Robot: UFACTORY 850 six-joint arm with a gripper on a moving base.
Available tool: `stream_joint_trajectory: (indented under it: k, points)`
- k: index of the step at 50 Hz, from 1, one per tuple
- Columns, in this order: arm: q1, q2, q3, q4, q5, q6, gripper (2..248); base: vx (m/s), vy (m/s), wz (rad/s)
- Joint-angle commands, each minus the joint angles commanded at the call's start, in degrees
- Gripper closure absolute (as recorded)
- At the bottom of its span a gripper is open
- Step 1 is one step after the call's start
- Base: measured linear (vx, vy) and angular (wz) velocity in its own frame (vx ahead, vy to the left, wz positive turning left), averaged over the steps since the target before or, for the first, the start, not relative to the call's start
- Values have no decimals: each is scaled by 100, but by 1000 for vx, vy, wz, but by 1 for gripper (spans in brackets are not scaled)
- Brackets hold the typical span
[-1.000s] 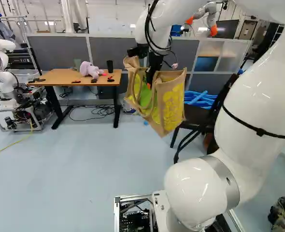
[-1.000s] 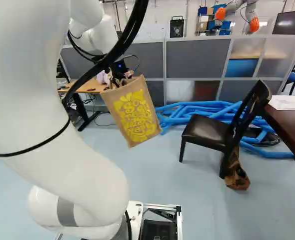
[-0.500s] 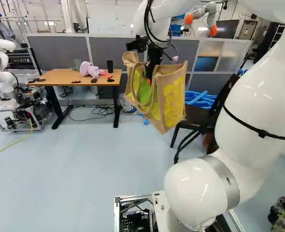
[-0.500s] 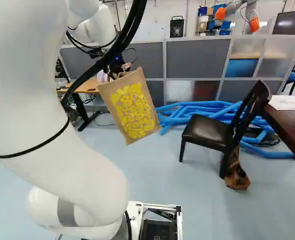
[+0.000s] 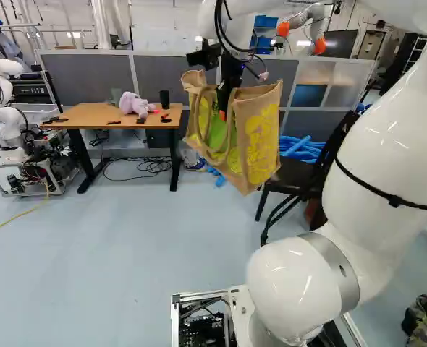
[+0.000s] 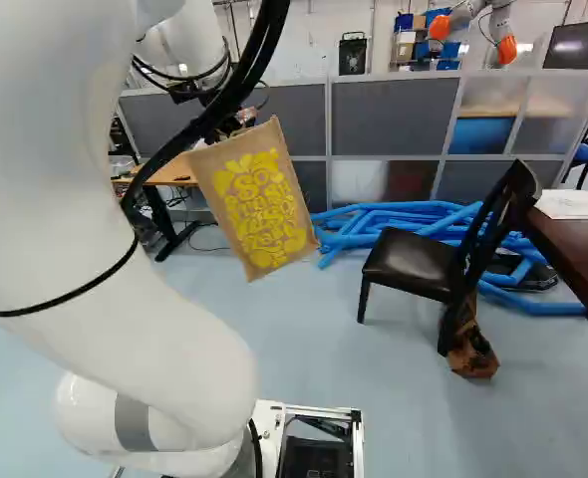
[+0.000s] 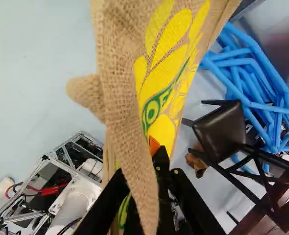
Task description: Pick up the bag on the ground and place it on the table
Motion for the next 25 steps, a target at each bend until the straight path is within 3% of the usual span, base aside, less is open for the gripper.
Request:
stream_joint_trajectory:
  k: [25]
  points:
    - [32, 1, -111, 0, -66, 0, 229, 0, 0, 0]
